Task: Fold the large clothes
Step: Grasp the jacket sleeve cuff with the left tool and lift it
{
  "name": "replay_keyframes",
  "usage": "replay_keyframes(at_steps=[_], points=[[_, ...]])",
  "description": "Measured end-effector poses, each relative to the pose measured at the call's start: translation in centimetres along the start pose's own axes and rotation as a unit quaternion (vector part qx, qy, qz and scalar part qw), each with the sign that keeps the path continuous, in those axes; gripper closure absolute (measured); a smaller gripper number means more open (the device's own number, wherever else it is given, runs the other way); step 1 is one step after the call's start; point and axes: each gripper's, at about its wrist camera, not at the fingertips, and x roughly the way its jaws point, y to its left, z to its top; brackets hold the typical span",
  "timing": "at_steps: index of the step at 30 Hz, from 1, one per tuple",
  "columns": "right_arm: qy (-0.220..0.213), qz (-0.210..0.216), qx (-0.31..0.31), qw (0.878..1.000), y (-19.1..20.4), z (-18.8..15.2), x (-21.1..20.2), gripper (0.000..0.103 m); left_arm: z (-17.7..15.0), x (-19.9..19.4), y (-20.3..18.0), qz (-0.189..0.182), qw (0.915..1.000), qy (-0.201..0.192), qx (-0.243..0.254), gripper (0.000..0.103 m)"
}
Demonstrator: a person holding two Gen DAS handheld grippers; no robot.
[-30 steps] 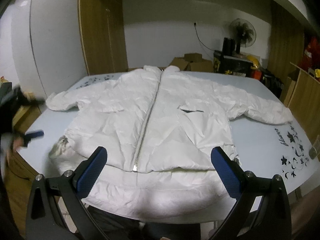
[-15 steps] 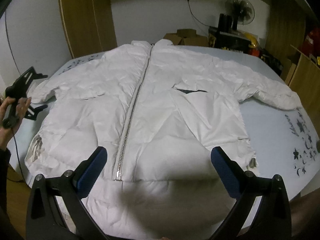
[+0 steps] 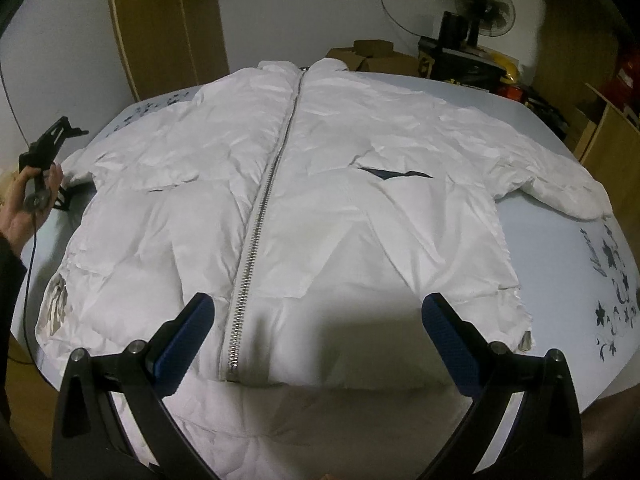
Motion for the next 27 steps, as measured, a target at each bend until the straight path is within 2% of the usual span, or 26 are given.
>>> replay_keyframes(at_steps=[3, 5, 7, 9, 11, 15, 17, 20, 24, 27], points=[[0.003, -0.003, 0.0, 1.0, 0.1, 0.2, 0.3, 0.0, 2.2, -0.2, 0.3, 0.003, 0.9999, -0.013, 0.002, 0.004], [0.005, -0.004, 0.001, 1.0, 0.3, 0.3, 0.4, 0.0, 2.8, -0.1, 0.3, 0.004, 0.9999, -0.014, 0.002, 0.012], [0.005, -0.003, -0.002, 1.0, 0.6, 0.3, 0.3, 0.0, 3.7, 0.4, 0.6, 0.006, 0.9999, -0.01, 0.004, 0.027], [0.002, -0.004, -0.007, 1.0, 0.8, 0.2, 0.1, 0.0, 4.3, 0.7, 1.1, 0.02, 0.9998, -0.006, 0.004, 0.068], [0.0, -0.005, -0.011, 1.0, 1.0, 0.2, 0.0, 0.0, 4.9, 0.3, 1.9, 0.036, 0.9993, 0.003, -0.001, 0.084], [0.0, -0.005, -0.012, 1.0, 1.0, 0.3, -0.1, 0.0, 6.6, 0.5, 1.9, 0.027, 0.9994, 0.021, 0.003, 0.083], [-0.001, -0.007, -0.012, 1.0, 0.9, 0.3, -0.2, 0.0, 7.8, 0.4, 2.4, -0.004, 0.9994, 0.029, -0.017, 0.083], [0.0, -0.003, -0.01, 1.0, 1.1, 0.3, -0.3, 0.0, 8.5, 1.7, 2.5, 0.002, 0.9991, 0.042, -0.012, 0.083], [0.011, 0.011, -0.017, 1.0, 1.6, 0.9, -0.2, 0.0, 8.6, 2.4, 1.0, 0.016, 0.999, 0.024, 0.034, 0.085], [0.019, 0.048, -0.013, 0.999, 2.7, 3.4, 0.5, 0.001, 7.2, 1.3, -2.0, 0.039, 0.9904, -0.016, 0.132, 0.095]])
